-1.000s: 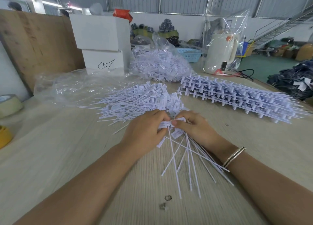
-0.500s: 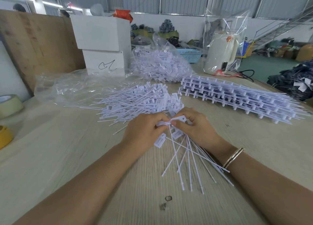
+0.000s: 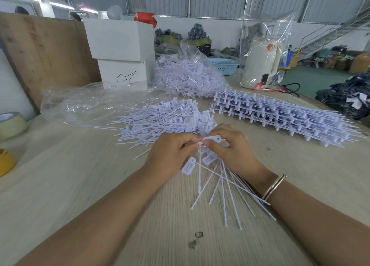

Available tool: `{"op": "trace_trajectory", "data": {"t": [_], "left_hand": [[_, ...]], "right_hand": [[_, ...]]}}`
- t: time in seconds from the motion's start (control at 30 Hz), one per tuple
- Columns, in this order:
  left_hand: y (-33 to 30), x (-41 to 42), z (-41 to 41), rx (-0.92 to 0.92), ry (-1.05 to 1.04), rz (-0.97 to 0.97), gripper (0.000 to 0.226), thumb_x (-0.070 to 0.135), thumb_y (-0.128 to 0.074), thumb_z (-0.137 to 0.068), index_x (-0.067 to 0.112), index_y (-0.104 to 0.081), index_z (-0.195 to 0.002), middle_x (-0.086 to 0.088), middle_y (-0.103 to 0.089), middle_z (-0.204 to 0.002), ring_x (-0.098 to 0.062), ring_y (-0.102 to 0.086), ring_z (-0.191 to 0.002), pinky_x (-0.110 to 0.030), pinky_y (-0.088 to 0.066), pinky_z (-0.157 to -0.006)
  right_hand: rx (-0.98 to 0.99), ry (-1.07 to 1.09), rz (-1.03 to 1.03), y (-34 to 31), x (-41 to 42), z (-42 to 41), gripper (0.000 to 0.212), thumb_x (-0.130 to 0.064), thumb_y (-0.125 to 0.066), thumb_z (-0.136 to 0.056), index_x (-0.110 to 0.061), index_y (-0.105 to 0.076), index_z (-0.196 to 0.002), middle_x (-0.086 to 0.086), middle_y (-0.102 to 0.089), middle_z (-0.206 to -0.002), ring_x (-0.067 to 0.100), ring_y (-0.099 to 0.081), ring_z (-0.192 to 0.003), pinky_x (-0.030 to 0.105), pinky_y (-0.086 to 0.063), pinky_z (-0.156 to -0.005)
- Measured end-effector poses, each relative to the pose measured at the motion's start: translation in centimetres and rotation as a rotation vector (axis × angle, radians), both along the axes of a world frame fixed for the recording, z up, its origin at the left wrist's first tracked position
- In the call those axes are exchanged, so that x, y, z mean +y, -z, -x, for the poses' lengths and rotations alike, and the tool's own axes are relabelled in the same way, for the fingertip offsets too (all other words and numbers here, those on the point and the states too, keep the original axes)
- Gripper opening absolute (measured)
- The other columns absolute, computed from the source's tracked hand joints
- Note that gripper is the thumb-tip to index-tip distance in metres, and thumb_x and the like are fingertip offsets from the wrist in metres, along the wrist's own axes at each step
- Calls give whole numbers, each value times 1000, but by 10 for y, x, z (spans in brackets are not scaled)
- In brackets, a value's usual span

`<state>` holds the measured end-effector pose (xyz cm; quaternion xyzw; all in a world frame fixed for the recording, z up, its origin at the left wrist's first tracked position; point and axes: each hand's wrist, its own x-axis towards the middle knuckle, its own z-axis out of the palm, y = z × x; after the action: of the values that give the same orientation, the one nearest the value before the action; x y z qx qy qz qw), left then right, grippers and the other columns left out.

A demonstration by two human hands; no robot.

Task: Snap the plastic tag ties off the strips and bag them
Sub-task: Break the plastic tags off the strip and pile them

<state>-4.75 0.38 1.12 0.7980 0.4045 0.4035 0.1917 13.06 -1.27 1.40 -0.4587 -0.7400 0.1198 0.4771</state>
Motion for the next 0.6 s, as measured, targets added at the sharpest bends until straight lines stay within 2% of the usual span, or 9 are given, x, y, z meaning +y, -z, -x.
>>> {"op": "trace_trajectory", "data": {"t": [0.07, 0.13, 0.2, 0.27, 0.33, 0.47, 0.53, 0.6], "left_hand": [[1, 0, -1, -23, 11, 10, 16, 23, -66, -86, 25, -74, -99, 6, -74, -86, 1, -66, -71, -18, -50, -70], [-1, -1, -1, -67, 40, 38, 10, 25, -65, -87, 33, -72, -84, 6, -73, -76, -2, -67, -66, -25, -52, -70], [-3, -1, -1, -96, 56, 28, 18, 27, -64, -87, 38, -68, -74, 9, -71, -68, -2, -66, -61, -25, -52, -66], [-4, 0, 0, -93, 59, -5, 14, 27, -65, -87, 32, -71, -75, 12, -68, -64, -2, -65, -60, -21, -49, -61], [-4, 0, 1, -90, 66, -20, 9, 26, -66, -86, 25, -74, -81, 13, -68, -63, -3, -65, -62, -19, -48, -60], [-5, -2, -1, -196, 116, 134, 12, 20, -65, -87, 23, -71, -77, 19, -67, -61, 5, -65, -64, -4, -42, -62], [-7, -3, -2, -272, 146, 215, 14, 16, -63, -88, 23, -69, -77, 18, -69, -63, 2, -67, -65, -4, -43, -64], [-8, -3, -4, -356, 173, 274, 15, 15, -62, -88, 23, -69, -77, 12, -72, -70, -5, -70, -67, -10, -48, -65]], "right_hand": [[-9, 14, 8, 1, 1, -1, 2, -12, -70, -82, -11, -72, -81, 7, -64, -81, 19, -54, -86, 39, -41, -87], [-58, 49, -2, 1, 3, -1, 7, -15, -71, -82, -9, -71, -79, 4, -64, -79, 16, -54, -84, 53, -38, -87], [-68, 43, -18, 1, 3, -2, 8, -14, -71, -82, -10, -70, -75, 4, -63, -77, 16, -54, -82, 56, -38, -85], [-13, -7, 16, 0, 2, -2, 8, -12, -69, -83, -15, -69, -76, 4, -64, -77, 17, -55, -82, 49, -40, -84], [29, -44, 54, 0, 2, -1, 7, -9, -68, -83, -14, -70, -78, 9, -65, -78, 21, -55, -81, 41, -42, -82], [165, -133, 102, -1, 1, -1, 12, -4, -64, -84, -13, -69, -78, 10, -61, -78, 20, -56, -76, 26, -43, -75], [235, -177, 136, -2, 0, -2, 14, -3, -62, -85, -14, -68, -78, 7, -60, -78, 13, -56, -73, 20, -43, -73], [334, -210, 191, -3, 0, 0, 13, -4, -61, -84, -13, -68, -77, 0, -61, -76, 7, -57, -72, 16, -43, -72]]}}
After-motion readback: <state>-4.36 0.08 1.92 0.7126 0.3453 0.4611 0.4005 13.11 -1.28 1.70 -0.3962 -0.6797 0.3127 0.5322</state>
